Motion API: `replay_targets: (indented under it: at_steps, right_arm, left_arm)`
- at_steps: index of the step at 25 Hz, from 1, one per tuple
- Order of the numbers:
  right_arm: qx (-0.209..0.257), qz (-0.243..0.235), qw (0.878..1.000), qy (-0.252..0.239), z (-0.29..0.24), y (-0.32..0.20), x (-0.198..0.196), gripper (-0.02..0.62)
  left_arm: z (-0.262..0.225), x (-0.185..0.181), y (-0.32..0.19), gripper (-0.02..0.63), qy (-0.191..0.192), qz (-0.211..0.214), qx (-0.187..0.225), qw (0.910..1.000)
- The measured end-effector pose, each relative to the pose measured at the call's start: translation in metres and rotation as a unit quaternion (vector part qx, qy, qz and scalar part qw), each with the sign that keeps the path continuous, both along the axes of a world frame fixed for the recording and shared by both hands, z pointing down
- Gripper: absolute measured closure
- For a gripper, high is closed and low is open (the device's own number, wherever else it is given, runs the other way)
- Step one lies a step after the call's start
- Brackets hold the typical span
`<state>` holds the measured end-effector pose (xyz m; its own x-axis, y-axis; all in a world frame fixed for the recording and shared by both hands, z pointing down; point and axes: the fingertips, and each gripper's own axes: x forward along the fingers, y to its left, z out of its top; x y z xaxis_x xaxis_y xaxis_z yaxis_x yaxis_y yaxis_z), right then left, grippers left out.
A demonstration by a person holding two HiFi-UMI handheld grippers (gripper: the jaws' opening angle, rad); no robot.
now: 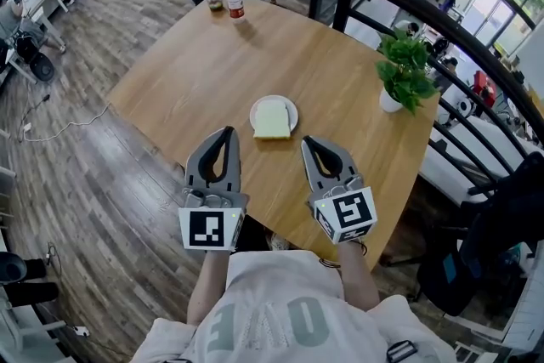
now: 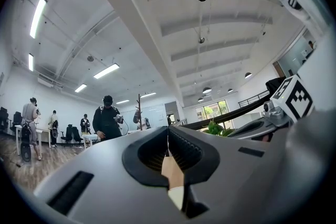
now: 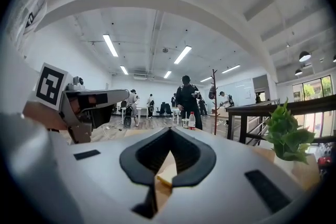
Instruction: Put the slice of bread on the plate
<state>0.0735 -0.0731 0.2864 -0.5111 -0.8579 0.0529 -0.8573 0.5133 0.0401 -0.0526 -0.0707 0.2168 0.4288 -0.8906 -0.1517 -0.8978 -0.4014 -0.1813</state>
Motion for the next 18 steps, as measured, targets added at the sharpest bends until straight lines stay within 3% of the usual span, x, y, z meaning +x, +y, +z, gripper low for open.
replay_targets:
  at_steps: [4, 8, 18]
  right_arm:
    - [-0.002, 0.010, 1.000, 0.001, 0.000, 0.000, 0.009, 0.580]
    - [-0.001, 0.010, 1.000, 0.001, -0.001, 0.002, 0.011, 0.580]
    - [-0.004, 0.017, 1.000, -0.003, 0.002, 0.002, 0.017, 0.580]
  left_arm:
    - [-0.010, 0.002, 0.000, 0.597, 0.004, 0.004, 0.029, 0.9996]
    - [-0.003, 0.002, 0.002, 0.597, 0.004, -0.002, -0.002, 1.0000]
    - [-0.004, 0.006, 0.002, 0.597, 0.001, 0.000, 0.001, 1.0000]
